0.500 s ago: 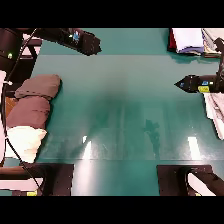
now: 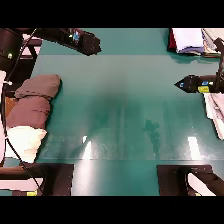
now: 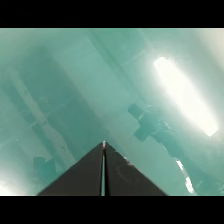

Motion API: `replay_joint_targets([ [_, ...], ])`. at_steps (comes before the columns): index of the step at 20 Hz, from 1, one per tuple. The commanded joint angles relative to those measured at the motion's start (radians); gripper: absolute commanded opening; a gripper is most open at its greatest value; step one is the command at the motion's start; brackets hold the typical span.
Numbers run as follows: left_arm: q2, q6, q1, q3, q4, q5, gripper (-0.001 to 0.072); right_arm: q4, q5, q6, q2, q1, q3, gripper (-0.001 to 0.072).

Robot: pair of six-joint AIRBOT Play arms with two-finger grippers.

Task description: Fold the shirts.

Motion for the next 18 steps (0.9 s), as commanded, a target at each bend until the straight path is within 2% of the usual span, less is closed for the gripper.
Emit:
replay_joint_targets([
  [1, 0.001, 0.000, 0.000, 0.000, -0.001, 0.000, 0.0030, 0.000, 0.002, 0.000, 0.000, 0.001, 0.000, 0.0020],
  [5, 0.001, 0.004, 0.004, 0.000, 0.034, 0.049, 0.0031, 0.000, 0.002, 0.000, 0.000, 0.001, 0.000, 0.0020],
  [6, 0.001, 0.003, 0.011, 0.000, 0.101, 0.035, 0.0138, 0.000, 0.002, 0.000, 0.000, 0.001, 0.000, 0.0020],
  [7, 0.000, -0.030, 0.024, -0.001, 0.221, 0.015, 0.0468, 0.000, 0.002, 0.001, 0.000, 0.001, 0.000, 0.0020],
  [8, 0.000, -0.101, 0.042, -0.007, 0.360, 0.007, 0.0595, 0.006, 0.002, 0.001, 0.000, 0.001, 0.000, 0.0020],
  [9, 0.000, -0.156, 0.074, -0.022, 0.492, 0.000, 0.0594, 0.008, 0.002, 0.001, 0.000, 0.001, 0.000, 0.0020],
  [10, 0.000, -0.190, 0.114, -0.045, 0.558, 0.000, 0.0594, 0.009, 0.002, 0.001, 0.000, 0.001, 0.000, 0.0020],
  [14, 0.000, -0.216, 0.299, -0.256, 0.560, 0.027, 0.0594, 0.008, 0.000, 0.001, 0.000, 0.001, 0.000, 0.0020],
  [18, 0.000, -0.215, 0.400, -0.560, 0.559, 0.217, 0.0594, 0.008, -0.001, 0.001, 0.000, 0.001, 0.000, 0.0019],
])
